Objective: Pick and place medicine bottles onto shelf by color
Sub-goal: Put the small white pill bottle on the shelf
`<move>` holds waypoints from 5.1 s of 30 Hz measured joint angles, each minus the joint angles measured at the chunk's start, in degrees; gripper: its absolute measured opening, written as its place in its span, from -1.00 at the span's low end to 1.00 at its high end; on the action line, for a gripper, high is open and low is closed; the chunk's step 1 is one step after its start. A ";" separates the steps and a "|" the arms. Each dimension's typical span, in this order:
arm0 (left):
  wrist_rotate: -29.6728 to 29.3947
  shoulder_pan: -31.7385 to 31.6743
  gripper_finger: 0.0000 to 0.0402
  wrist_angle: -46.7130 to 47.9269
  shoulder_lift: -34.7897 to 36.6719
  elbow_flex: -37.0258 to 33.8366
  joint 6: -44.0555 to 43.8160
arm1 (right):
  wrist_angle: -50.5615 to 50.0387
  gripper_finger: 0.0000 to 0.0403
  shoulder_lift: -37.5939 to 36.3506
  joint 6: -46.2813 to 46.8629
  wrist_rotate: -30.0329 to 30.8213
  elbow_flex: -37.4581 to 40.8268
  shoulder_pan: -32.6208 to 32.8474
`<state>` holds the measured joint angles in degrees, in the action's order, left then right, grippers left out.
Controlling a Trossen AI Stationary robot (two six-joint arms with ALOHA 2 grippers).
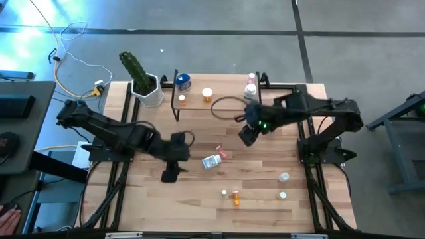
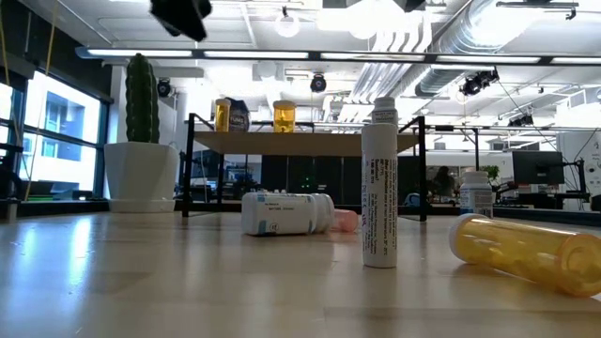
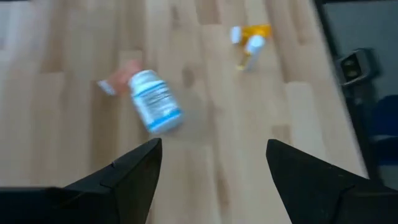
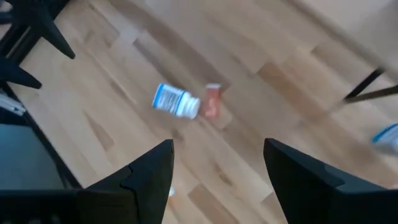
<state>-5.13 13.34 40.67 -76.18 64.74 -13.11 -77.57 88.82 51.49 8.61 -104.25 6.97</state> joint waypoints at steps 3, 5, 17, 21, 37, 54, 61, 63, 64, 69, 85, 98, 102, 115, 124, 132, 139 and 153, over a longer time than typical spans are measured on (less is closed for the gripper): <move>-0.04 2.73 0.39 -3.40 1.61 -3.35 -3.22 | 3.96 0.18 0.02 2.35 -0.05 4.00 2.80; -0.79 4.32 0.39 -6.03 2.42 -4.67 -5.33 | 6.79 0.18 0.02 3.48 -0.05 6.46 4.55; -11.78 15.29 0.39 -15.13 8.58 -14.29 -15.42 | 29.58 0.18 0.04 9.13 0.10 19.31 13.40; -13.52 17.75 0.39 -20.08 9.48 -18.46 -17.93 | 36.66 0.18 0.04 9.58 3.08 21.97 16.22; -20.05 20.79 0.39 -46.14 9.59 -23.94 -16.92 | 56.40 0.18 0.96 -19.55 10.99 23.17 19.77; -24.60 19.58 0.39 -50.80 9.59 -23.94 -19.58 | 56.03 0.18 7.51 -37.80 7.27 23.11 23.83; -27.23 19.56 0.39 -50.78 9.59 -23.94 -19.71 | 54.98 0.18 11.15 -41.07 6.87 23.11 23.43; -27.45 19.56 0.39 -50.80 9.59 -23.94 -19.71 | 53.26 0.18 12.46 -40.95 7.15 23.11 23.21; -27.52 19.56 0.39 -50.80 9.59 -23.94 -19.71 | 52.68 0.18 13.22 -40.78 7.21 23.11 23.05; -27.52 19.57 0.39 -50.75 9.59 -23.94 -19.71 | 49.80 0.18 17.19 -38.76 6.27 23.11 23.02; -27.23 19.56 0.39 -47.48 9.59 -23.94 -19.77 | 46.30 0.16 23.06 -33.32 4.71 23.13 23.07; -27.06 19.58 0.39 -45.99 9.59 -23.92 -19.77 | 46.54 -0.17 23.06 -33.29 4.74 23.13 23.05; -27.05 19.58 0.39 -45.99 9.59 -23.92 -19.77 | 46.54 -0.23 23.07 -32.24 4.44 23.13 23.05; -27.04 19.58 0.39 -44.75 9.59 -23.92 -19.84 | 46.98 -0.26 24.13 -31.23 3.34 23.15 23.07; -27.03 19.58 0.39 -44.75 9.59 -23.92 -20.32 | 46.96 -0.44 24.13 -29.86 3.29 23.15 23.07; -27.02 19.58 0.39 -44.75 9.59 -23.92 -20.32 | 46.99 -0.65 24.12 -29.27 2.81 23.13 23.07; -27.03 19.58 0.39 -44.75 9.59 -23.92 -20.20 | 46.98 -0.66 24.02 -26.16 1.92 23.13 23.07; -27.04 19.56 0.39 -44.68 9.59 -23.92 -12.65 | 43.86 -0.66 24.02 -17.72 5.14 17.23 20.73</move>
<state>-32.16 32.91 -4.01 -66.59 40.82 -25.76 -33.71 112.84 33.77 13.75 -87.02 27.70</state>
